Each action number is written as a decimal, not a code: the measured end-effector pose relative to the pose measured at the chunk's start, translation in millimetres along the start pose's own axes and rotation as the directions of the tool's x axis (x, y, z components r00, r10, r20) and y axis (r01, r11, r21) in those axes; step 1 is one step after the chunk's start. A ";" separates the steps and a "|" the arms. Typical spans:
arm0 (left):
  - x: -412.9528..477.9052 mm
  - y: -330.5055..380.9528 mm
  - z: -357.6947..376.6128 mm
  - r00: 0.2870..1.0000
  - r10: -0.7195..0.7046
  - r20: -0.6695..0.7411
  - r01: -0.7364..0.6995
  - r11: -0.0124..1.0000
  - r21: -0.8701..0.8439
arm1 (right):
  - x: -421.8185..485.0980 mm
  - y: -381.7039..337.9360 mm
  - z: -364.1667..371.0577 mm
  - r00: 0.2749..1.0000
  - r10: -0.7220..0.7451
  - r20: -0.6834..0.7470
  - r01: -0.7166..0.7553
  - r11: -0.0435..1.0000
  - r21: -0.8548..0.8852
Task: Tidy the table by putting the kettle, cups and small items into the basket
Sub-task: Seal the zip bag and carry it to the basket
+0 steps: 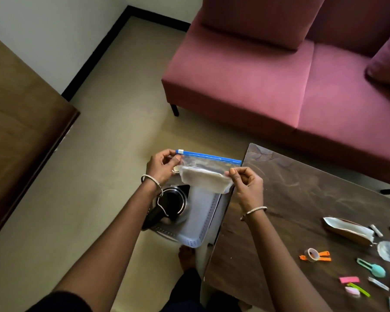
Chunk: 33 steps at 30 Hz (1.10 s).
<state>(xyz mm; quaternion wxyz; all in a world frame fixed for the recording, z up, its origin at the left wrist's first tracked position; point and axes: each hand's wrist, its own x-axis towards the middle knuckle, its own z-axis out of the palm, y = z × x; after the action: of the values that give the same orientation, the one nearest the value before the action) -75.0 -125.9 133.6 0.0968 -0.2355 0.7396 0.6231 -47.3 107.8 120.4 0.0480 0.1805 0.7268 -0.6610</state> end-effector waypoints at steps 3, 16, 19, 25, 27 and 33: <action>18.2 -18.9 -7.0 0.998 -0.053 -0.023 0.053 0.999 0.002 | 12.2 25.0 19.8 0.998 0.062 0.023 -0.060 0.997 -0.051; 77.3 -82.3 -21.1 0.987 -0.135 -0.088 0.130 0.990 -0.054 | 33.5 93.6 72.9 0.924 0.381 0.025 -0.381 0.916 0.124; 89.9 -88.7 -22.6 0.988 -0.090 -0.128 0.094 0.995 0.023 | 40.2 99.4 80.5 0.909 0.416 0.039 -0.417 0.896 0.154; 105.4 -94.5 -18.8 0.992 -0.053 -0.115 0.074 0.980 0.186 | 57.0 113.4 89.1 0.847 0.531 -0.021 -0.517 0.833 0.195; 106.2 -94.3 -18.2 0.998 0.005 -0.067 0.013 0.966 0.259 | 61.0 116.1 88.0 0.845 0.534 -0.033 -0.519 0.834 0.188; 102.4 -103.9 -18.5 0.988 0.125 0.087 -0.152 0.847 0.509 | 62.4 115.1 83.7 0.879 0.475 0.032 -0.474 0.869 0.144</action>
<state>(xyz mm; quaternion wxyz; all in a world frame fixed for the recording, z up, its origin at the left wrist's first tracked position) -112.7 -178.8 1.7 0.1295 -0.1314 0.8913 0.4143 -82.0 45.4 -17.7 0.1938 0.3577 0.6095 -0.6804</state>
